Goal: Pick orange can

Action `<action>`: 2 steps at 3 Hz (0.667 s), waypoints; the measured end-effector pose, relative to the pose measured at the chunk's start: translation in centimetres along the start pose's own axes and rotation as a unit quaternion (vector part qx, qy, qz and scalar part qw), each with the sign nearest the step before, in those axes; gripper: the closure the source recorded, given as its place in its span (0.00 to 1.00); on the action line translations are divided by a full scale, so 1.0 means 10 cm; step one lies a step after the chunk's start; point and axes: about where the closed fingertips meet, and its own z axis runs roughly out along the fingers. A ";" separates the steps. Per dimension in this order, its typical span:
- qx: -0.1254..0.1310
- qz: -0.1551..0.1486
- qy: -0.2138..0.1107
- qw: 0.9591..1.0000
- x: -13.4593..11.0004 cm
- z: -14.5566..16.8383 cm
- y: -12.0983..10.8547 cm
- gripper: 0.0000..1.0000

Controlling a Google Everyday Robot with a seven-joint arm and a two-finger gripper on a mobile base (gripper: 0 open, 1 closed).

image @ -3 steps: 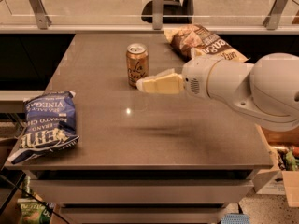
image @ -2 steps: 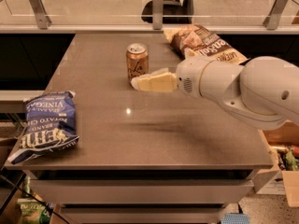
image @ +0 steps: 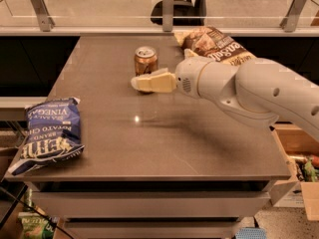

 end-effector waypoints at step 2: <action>-0.017 -0.007 -0.022 1.000 0.02 0.33 0.03 0.00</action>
Offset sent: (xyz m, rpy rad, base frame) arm 0.0312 0.0415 -0.0171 0.0500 -0.0645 0.0625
